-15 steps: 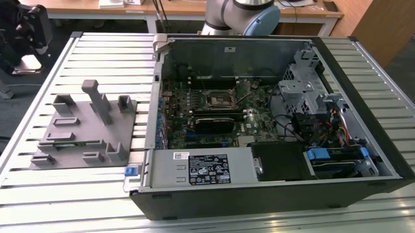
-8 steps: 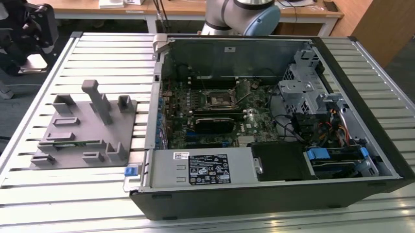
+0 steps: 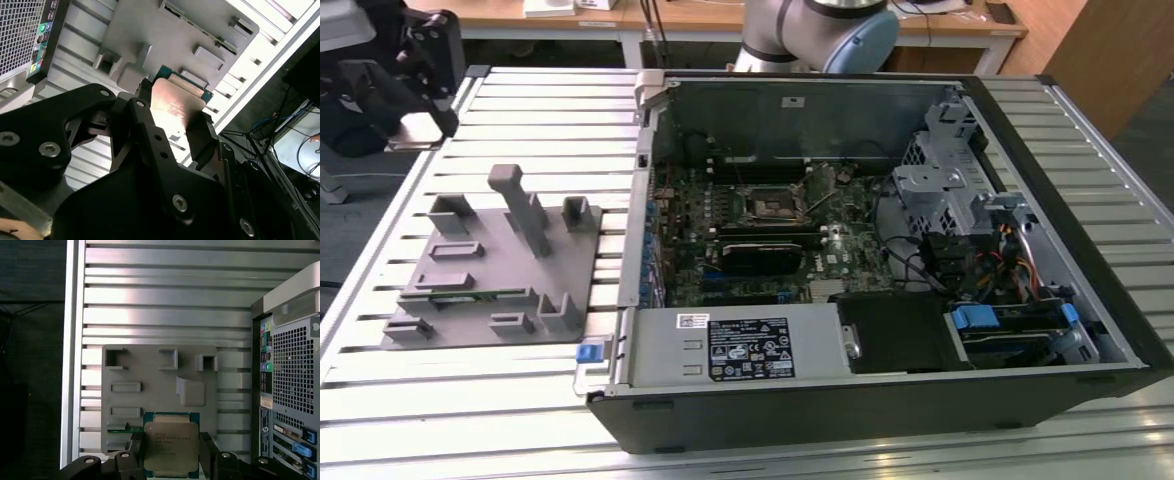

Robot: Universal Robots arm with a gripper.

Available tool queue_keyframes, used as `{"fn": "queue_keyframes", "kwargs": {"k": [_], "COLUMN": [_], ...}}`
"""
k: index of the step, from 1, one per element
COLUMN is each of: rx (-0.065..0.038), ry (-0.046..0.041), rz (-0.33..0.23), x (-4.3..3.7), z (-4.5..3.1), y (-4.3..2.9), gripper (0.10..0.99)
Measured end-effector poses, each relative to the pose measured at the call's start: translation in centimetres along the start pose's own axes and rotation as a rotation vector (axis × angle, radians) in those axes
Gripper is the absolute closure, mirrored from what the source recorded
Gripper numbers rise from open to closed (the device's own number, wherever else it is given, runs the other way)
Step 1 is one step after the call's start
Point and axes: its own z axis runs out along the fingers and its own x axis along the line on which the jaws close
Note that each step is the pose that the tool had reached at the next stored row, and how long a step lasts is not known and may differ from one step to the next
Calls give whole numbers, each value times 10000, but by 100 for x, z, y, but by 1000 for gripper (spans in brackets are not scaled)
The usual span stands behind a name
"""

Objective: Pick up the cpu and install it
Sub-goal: 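Pick up the cpu and move it towards the insertion slot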

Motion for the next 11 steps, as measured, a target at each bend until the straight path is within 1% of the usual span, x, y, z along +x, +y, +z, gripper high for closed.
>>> {"fn": "queue_keyframes", "kwargs": {"k": [3,11], "rx": [-1,-1], "ry": [-1,-1], "rz": [0,-1], "x": [-103,-461], "z": [6,21], "y": [0,26], "gripper": [553,553]}}
